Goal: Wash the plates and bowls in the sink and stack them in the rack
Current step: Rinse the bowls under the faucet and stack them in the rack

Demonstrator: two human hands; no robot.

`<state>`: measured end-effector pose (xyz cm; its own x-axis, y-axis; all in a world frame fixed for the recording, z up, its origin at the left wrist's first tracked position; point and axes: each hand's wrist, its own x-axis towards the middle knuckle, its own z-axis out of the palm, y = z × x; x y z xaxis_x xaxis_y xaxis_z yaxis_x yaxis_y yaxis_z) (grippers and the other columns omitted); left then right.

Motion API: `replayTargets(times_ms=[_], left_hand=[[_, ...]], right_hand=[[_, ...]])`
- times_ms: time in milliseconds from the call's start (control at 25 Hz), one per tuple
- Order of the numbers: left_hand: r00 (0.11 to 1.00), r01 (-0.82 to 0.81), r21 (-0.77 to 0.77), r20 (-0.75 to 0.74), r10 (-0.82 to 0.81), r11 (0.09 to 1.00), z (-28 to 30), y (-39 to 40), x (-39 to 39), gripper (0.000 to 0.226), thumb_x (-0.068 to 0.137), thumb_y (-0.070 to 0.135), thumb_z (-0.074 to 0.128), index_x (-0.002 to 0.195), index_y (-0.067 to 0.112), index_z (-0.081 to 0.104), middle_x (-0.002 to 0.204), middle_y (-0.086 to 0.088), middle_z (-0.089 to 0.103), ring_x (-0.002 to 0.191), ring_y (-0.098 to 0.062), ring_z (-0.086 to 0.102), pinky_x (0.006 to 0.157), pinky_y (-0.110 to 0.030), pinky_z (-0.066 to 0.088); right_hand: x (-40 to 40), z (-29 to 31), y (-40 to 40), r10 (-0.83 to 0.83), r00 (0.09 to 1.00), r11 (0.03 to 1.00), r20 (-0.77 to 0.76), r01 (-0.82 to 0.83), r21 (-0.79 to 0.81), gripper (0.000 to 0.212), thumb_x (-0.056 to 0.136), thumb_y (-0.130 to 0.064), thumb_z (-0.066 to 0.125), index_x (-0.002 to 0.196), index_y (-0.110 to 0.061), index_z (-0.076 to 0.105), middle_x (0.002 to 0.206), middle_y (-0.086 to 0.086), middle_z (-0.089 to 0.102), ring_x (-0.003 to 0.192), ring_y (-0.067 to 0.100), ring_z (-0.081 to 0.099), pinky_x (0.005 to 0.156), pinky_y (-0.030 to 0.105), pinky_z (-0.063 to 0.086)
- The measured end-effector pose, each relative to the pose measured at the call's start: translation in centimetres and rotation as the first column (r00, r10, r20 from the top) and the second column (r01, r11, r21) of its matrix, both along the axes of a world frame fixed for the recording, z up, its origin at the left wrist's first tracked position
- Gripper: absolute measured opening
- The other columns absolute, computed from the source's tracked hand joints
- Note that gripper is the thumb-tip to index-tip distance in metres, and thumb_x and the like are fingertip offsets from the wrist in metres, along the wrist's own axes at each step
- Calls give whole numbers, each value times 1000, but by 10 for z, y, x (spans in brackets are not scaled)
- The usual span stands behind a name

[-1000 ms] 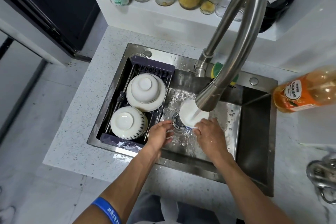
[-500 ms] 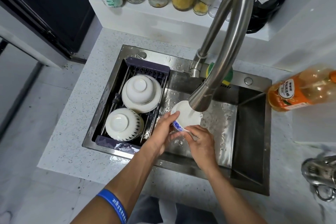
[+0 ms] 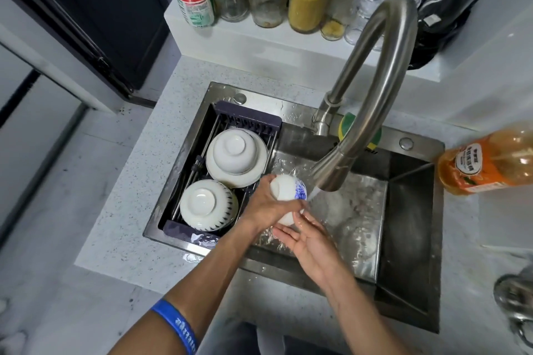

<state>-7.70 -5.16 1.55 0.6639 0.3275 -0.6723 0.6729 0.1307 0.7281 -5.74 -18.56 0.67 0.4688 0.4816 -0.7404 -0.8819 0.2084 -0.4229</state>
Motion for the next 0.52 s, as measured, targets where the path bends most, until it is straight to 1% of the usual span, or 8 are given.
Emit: replayTargets(times_ms=[80, 160, 200, 280, 320, 360, 440, 520], left_hand=[[1000, 15, 190, 23, -20, 982, 9, 15, -7, 99, 54, 52, 89, 137, 36, 37, 125, 8, 55, 114, -13, 54, 102, -33, 48], [996, 9, 407, 73, -43, 913, 19, 32, -8, 104, 58, 52, 88, 144, 36, 31, 134, 4, 45, 122, -13, 44, 106, -34, 42], [996, 13, 530, 70, -60, 848, 21, 45, -5, 107, 60, 51, 88, 147, 35, 27, 139, 0, 40, 126, -16, 40, 107, -38, 41], [994, 98, 738, -41, -101, 668, 18, 69, 7, 109, 63, 48, 87, 150, 32, 23, 148, -8, 29, 132, -28, 35, 108, -49, 40], [986, 166, 791, -120, -117, 589, 14, 79, 14, 109, 64, 46, 86, 151, 31, 22, 150, -12, 26, 133, -33, 34, 108, -54, 39], [974, 228, 809, -188, -130, 541, 8, 87, 21, 109, 64, 45, 86, 151, 31, 22, 151, -14, 24, 133, -37, 32, 107, -57, 39], [949, 314, 805, -268, -163, 504, -5, 97, 34, 109, 65, 44, 87, 151, 32, 21, 151, -16, 23, 133, -40, 32, 107, -60, 38], [932, 363, 796, -311, -186, 484, -14, 103, 42, 109, 66, 44, 87, 151, 32, 20, 150, -15, 23, 133, -40, 33, 108, -59, 37]], right_hand=[[-1, 0, 6, 97, 994, 995, 44, -96, -11, 24, 98, -7, 52, 122, -6, 59, 114, 15, 71, 105, 33, 68, 98, 48, 52], [2, -3, 1, 237, 961, 967, 141, -220, -127, 26, 96, -16, 57, 122, -10, 61, 118, 10, 71, 108, 30, 67, 99, 47, 51], [4, -6, -3, 283, 945, 950, 164, -253, -181, 30, 94, -20, 60, 123, -12, 61, 120, 8, 70, 110, 29, 67, 98, 45, 51], [6, -14, -16, 298, 943, 934, 146, -257, -247, 35, 91, -27, 64, 123, -13, 63, 121, 7, 70, 110, 28, 67, 95, 44, 53], [6, -18, -22, 297, 946, 928, 132, -253, -272, 35, 91, -29, 64, 123, -13, 63, 120, 7, 71, 110, 28, 67, 95, 44, 53], [5, -20, -27, 300, 946, 921, 124, -254, -294, 35, 92, -30, 63, 122, -13, 64, 118, 6, 71, 110, 29, 66, 95, 45, 53], [2, -25, -35, 301, 947, 913, 114, -251, -321, 37, 89, -31, 64, 122, -13, 64, 116, 6, 72, 108, 30, 66, 95, 47, 53], [1, -27, -41, 289, 952, 911, 104, -240, -336, 42, 83, -31, 66, 122, -12, 64, 116, 7, 72, 106, 32, 67, 94, 47, 52]])
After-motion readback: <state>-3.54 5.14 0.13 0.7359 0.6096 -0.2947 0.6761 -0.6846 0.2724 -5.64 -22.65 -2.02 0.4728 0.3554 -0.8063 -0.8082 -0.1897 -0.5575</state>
